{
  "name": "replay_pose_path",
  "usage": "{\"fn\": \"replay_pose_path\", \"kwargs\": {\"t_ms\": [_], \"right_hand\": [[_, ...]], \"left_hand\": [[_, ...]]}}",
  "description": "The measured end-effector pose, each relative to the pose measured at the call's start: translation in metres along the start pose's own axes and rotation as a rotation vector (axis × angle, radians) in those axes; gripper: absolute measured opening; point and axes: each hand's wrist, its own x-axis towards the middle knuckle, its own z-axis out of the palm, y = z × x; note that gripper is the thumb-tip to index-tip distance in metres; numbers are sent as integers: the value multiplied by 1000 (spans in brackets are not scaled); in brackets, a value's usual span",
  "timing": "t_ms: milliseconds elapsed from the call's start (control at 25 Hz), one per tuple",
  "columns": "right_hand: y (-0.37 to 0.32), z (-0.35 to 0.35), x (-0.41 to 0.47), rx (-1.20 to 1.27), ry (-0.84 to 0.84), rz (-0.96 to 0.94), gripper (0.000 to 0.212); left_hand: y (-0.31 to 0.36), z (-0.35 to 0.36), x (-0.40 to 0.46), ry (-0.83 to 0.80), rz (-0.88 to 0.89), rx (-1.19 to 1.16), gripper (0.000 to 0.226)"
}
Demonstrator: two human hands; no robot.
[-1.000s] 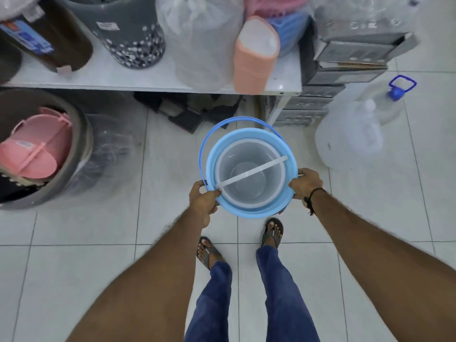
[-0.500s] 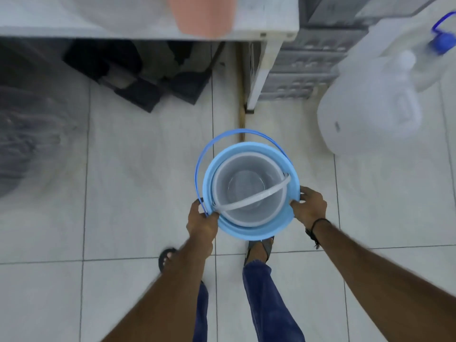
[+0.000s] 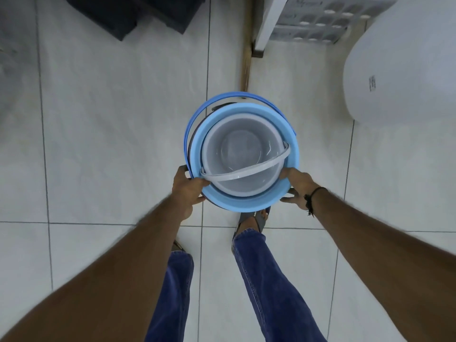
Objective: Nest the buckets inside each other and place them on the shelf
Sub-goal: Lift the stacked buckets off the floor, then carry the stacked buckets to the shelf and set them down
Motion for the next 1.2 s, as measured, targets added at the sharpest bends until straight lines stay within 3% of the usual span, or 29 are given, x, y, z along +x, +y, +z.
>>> {"fn": "replay_pose_path", "kwargs": {"t_ms": [160,480,640,760,960,1200], "right_hand": [[13,2,-3,90,-62,47,37],[39,61,-80,-128,-40,-33,39],[18,97,-201,-311,-61,-193,58],[-11,126,-322,-424,-87,-284,57],[-60,182,-499,-481,-138,-452,62],[-148,232,-677,-490,-187,-727,45]], "left_hand": [[3,-6,-8,9,-4,-9,52],[-13,-101,-76,90,-27,-86,49],[-5,-187,-169,116,-68,-189,43],[19,-258,-263,81,-73,-257,40],[92,-375,-394,133,114,-293,19],[212,-492,-515,135,392,-196,28]]}}
